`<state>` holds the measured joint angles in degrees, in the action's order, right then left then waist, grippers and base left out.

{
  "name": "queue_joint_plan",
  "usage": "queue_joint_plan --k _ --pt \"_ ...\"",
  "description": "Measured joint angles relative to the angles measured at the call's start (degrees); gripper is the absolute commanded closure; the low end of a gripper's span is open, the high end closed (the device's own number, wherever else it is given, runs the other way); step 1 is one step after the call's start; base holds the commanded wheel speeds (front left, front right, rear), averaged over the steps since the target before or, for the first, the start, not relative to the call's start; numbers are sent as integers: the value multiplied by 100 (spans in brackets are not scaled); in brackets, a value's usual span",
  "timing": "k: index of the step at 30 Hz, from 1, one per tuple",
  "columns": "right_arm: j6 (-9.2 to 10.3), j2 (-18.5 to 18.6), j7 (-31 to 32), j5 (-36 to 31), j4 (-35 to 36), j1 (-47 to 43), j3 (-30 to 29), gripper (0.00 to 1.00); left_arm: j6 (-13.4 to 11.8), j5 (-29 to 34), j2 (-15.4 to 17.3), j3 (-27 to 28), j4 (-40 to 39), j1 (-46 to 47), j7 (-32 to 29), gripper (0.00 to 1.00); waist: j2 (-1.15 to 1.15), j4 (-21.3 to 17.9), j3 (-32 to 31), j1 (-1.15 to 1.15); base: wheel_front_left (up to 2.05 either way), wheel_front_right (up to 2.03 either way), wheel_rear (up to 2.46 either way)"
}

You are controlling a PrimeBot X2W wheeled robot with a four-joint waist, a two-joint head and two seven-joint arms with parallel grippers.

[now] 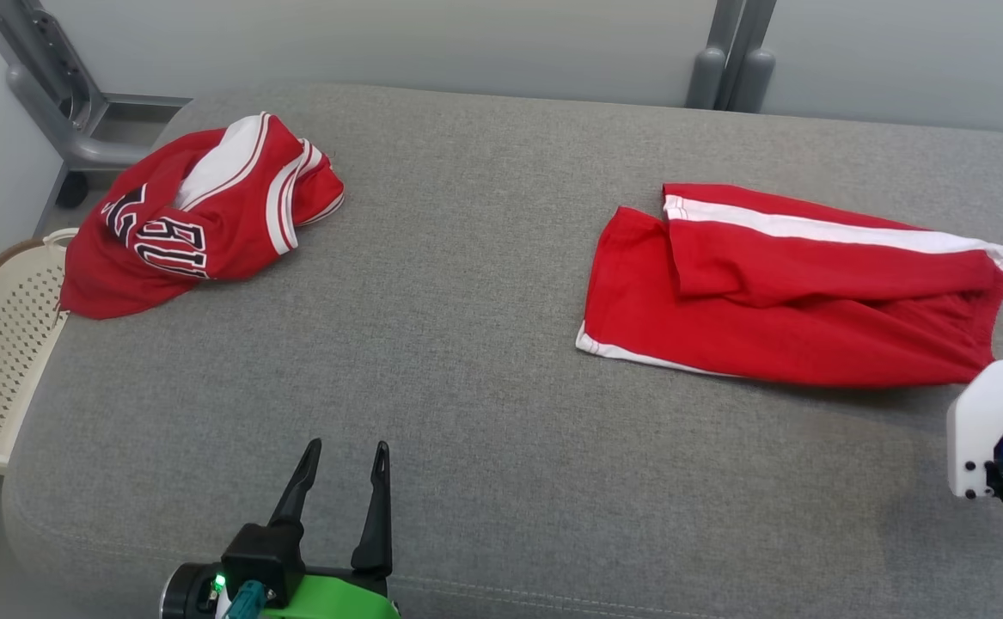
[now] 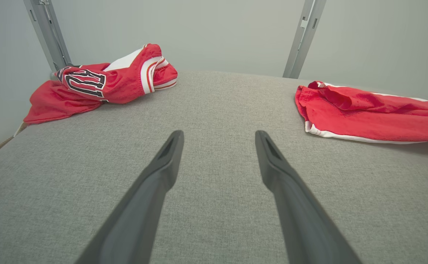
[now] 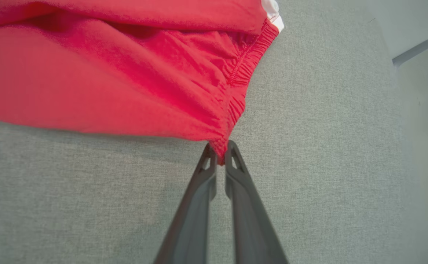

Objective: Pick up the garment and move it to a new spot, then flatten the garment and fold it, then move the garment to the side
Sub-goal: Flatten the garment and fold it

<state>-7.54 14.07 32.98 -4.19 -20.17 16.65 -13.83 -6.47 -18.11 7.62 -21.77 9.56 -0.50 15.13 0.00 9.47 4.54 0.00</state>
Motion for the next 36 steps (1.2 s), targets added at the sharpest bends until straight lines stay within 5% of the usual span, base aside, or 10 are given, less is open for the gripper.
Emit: queue_joint_plan --k 5,6,15,21,36 --pt "0 220 568 9 662 -475 77 100 18 0 -5 -20 25 5 0 0 0 -31 -42 0 0 0 0" --pt "0 236 552 -22 745 -501 36 0 19 1 -4 -24 29 6 0 0 0 -30 -49 0 0 0 0" --pt "1 -88 381 -55 812 -847 -25 0 33 56 65 -93 113 -13 -1 0 0 31 -229 0 0 0 0" --pt "1 -583 -849 380 1023 -1000 -121 0 33 116 256 -92 130 -98 -1 0 0 26 -413 0 0 0 0" --pt "1 -996 -3130 1388 1107 -1690 719 0 -169 0 276 398 -55 -286 0 0 0 -305 -743 0 0 0 0"
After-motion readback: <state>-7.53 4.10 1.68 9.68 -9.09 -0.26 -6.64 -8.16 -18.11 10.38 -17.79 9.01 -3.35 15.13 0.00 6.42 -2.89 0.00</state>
